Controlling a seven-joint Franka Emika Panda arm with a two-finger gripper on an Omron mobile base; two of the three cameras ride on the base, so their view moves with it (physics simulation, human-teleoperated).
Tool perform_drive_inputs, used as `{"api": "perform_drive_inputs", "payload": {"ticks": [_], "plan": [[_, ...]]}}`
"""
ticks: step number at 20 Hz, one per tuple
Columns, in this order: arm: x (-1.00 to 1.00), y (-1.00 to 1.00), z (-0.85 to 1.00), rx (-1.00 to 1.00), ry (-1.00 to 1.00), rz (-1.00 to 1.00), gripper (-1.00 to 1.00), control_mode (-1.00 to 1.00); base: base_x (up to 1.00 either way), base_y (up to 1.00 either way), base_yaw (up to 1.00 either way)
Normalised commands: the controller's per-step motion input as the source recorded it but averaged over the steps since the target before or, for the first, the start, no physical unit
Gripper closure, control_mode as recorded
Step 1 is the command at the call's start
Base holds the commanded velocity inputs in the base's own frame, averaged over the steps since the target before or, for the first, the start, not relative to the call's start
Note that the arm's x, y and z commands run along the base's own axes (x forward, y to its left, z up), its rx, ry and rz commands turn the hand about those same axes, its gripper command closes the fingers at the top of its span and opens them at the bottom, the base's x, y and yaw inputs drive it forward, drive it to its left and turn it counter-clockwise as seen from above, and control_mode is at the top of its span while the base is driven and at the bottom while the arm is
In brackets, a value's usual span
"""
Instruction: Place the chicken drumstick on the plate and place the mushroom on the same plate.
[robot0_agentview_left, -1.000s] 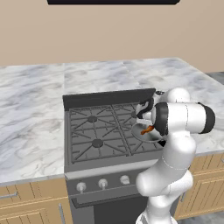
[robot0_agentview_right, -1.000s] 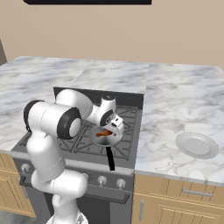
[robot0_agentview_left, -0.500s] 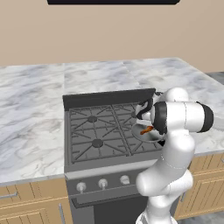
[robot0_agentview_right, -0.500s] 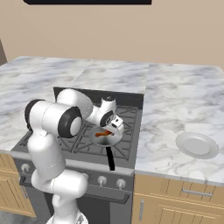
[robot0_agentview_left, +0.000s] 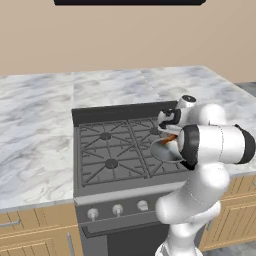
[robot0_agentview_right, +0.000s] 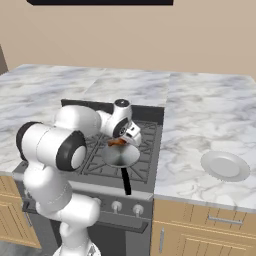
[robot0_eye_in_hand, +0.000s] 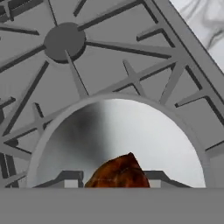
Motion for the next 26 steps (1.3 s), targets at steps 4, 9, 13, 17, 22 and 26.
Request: {"api": "perform_drive_inputs", "payload": {"ticks": [4,9,13,17,22,26], "plan": [[-0.41,0.0,1.0,0.0,-0.31,-0.03,1.0,-1.0,0.0,0.0,0.0],[-0.55,0.03,1.0,-0.01,-0.41,-0.03,1.0,-1.0,0.0,0.0,0.0],[-0.49,0.08,0.62,-0.01,-0.41,0.0,1.0,-1.0,0.0,0.0,0.0],[-0.13,0.0,-0.01,-0.01,0.0,0.01,1.0,-1.0,0.0,0.0,0.0],[0.0,0.0,0.0,0.0,0.0,0.0,1.0,1.0,-0.95,-0.26,0.03],[0.0,0.0,0.0,0.0,0.0,0.0,1.0,1.0,-0.07,-0.69,-0.04]]}}
